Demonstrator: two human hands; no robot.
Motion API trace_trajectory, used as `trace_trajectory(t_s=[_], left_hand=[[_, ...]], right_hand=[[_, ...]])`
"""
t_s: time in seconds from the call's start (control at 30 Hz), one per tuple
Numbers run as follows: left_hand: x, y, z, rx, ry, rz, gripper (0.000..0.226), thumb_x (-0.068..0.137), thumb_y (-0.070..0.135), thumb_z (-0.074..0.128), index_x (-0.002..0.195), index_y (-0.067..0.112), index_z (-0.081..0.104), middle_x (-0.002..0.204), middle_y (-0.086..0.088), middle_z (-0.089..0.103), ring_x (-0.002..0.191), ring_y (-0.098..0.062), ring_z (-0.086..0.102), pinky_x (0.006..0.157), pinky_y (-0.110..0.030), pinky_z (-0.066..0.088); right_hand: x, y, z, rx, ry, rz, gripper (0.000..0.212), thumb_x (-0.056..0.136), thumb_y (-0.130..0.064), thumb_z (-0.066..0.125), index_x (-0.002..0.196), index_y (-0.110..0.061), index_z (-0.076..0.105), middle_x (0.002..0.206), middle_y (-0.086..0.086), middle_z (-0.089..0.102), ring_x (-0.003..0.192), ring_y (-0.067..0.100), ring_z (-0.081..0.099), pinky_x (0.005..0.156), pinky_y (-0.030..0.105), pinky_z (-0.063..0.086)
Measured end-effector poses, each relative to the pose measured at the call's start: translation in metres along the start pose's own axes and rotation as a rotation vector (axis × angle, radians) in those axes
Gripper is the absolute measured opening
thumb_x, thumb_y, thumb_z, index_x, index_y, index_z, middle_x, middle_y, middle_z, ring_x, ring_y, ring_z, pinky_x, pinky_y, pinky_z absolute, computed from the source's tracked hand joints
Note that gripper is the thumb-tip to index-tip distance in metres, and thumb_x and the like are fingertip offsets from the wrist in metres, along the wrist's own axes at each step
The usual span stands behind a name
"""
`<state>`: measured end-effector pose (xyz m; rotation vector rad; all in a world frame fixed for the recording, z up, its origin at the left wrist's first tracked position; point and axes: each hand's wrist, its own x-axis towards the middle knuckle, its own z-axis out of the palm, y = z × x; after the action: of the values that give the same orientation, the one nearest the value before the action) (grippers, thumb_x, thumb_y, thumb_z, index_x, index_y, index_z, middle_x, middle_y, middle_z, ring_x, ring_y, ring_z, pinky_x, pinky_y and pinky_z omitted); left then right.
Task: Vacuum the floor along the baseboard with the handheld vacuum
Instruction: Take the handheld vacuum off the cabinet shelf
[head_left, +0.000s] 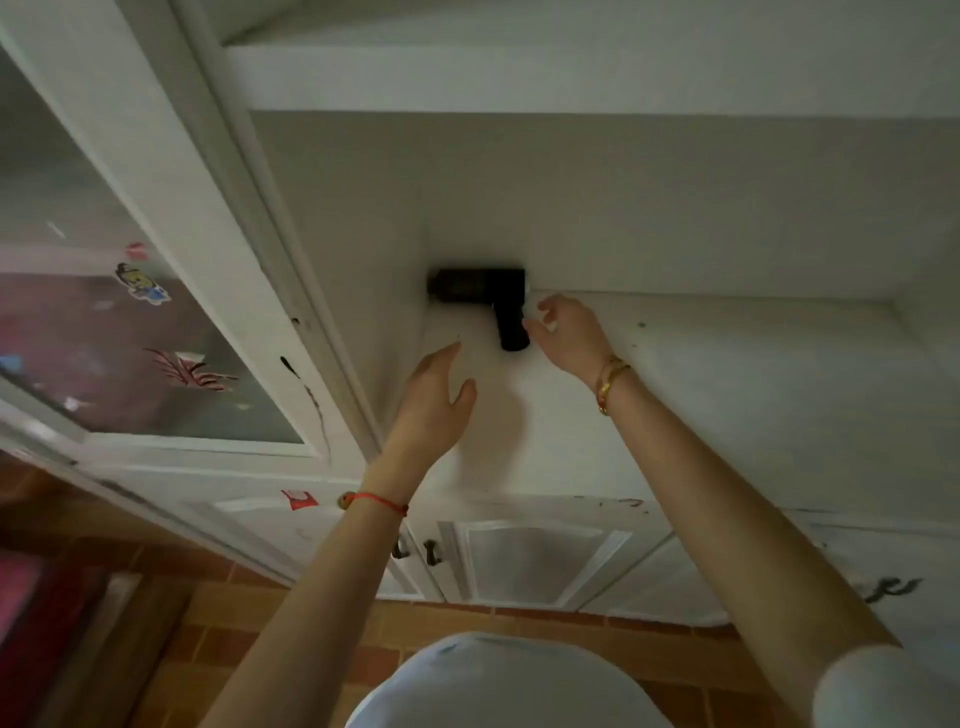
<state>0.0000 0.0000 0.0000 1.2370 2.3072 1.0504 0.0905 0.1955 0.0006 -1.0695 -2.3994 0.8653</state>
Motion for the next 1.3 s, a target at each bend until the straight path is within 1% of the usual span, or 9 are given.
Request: trace_trajectory(t_s=[0.17,0.3,0.37,0.57,0.73,0.83,0.93,1.07,1.3], left_hand=[[0.020,0.003,0.011,-0.029,0.037,-0.132,0.053,0.100,0.018,0.055,0.150,0.009,0.040,0.147,-0.012,0.052,0.124,-0.029,0.058,0.097,-0.024,0.041],[0.027,0.001,0.015,-0.107,0.045,-0.214,0.050,0.100,0.020,0.055,0.147,0.011,0.044,0.139,-0.010,0.058,0.115,-0.025,0.062,0.086,-0.021,0.043],[0.030,-0.002,0.017,-0.130,0.056,-0.244,0.048,0.100,0.020,0.055,0.146,0.012,0.045,0.137,-0.009,0.059,0.113,-0.024,0.062,0.084,-0.021,0.042],[0.037,-0.010,0.022,-0.269,0.095,-0.354,0.042,0.098,0.018,0.056,0.140,0.015,0.051,0.131,-0.009,0.062,0.099,-0.016,0.059,0.081,-0.022,0.043],[0.042,-0.013,0.025,-0.409,0.108,-0.451,0.040,0.098,0.024,0.053,0.137,0.016,0.054,0.126,-0.013,0.066,0.113,-0.030,0.065,0.081,-0.025,0.046],[0.050,-0.012,0.024,-0.527,0.092,-0.498,0.046,0.099,0.034,0.057,0.140,0.014,0.052,0.134,-0.011,0.061,0.115,-0.027,0.064,0.095,-0.033,0.052],[0.059,-0.006,0.023,-0.722,0.071,-0.545,0.054,0.098,0.041,0.057,0.142,0.011,0.050,0.136,-0.007,0.058,0.104,-0.017,0.064,0.093,-0.030,0.052],[0.068,0.005,0.021,-0.912,0.063,-0.555,0.060,0.093,0.050,0.062,0.141,0.016,0.050,0.132,-0.003,0.057,0.111,-0.020,0.062,0.103,-0.037,0.051],[0.066,0.025,0.018,-1.130,0.062,-0.420,0.037,0.090,0.038,0.071,0.116,0.012,0.065,0.110,-0.005,0.072,0.094,-0.018,0.076,0.083,-0.031,0.061]], right_hand=[[0.035,0.000,0.018,-0.091,-0.150,0.093,0.053,0.095,-0.039,0.056,0.124,0.005,0.053,0.123,0.023,0.058,0.113,0.035,0.055,0.093,0.037,0.045],[0.053,0.004,0.032,-0.099,-0.195,0.134,0.043,0.094,-0.043,0.055,0.108,-0.002,0.052,0.100,0.013,0.052,0.088,0.023,0.052,0.056,0.026,0.037],[0.060,0.006,0.039,-0.080,-0.200,0.167,0.038,0.093,-0.043,0.056,0.106,-0.008,0.052,0.097,0.012,0.052,0.084,0.023,0.051,0.051,0.027,0.033],[0.072,0.006,0.052,-0.053,-0.230,0.225,0.052,0.093,-0.047,0.054,0.113,0.001,0.059,0.112,0.022,0.061,0.100,0.032,0.062,0.071,0.031,0.043],[0.069,0.001,0.045,-0.059,-0.212,0.214,0.045,0.096,-0.043,0.049,0.066,-0.009,0.047,0.088,0.016,0.056,0.066,0.021,0.051,0.063,0.030,0.038],[0.056,0.004,0.035,0.030,-0.213,0.216,0.033,0.095,-0.042,0.051,0.088,-0.011,0.053,0.094,0.012,0.055,0.078,0.023,0.053,0.061,0.027,0.039],[0.034,0.006,0.023,0.133,-0.135,0.196,0.035,0.094,-0.042,0.055,0.073,-0.016,0.046,0.086,0.009,0.057,0.070,0.019,0.054,0.049,0.026,0.035],[-0.006,0.005,0.003,0.175,-0.023,0.181,0.037,0.091,-0.047,0.057,0.094,-0.010,0.051,0.088,0.004,0.061,0.072,0.017,0.059,0.055,0.029,0.044],[-0.081,0.004,-0.023,0.132,0.081,0.161,0.032,0.091,-0.047,0.057,0.095,-0.016,0.048,0.084,0.001,0.063,0.069,0.013,0.063,0.057,0.032,0.053]])
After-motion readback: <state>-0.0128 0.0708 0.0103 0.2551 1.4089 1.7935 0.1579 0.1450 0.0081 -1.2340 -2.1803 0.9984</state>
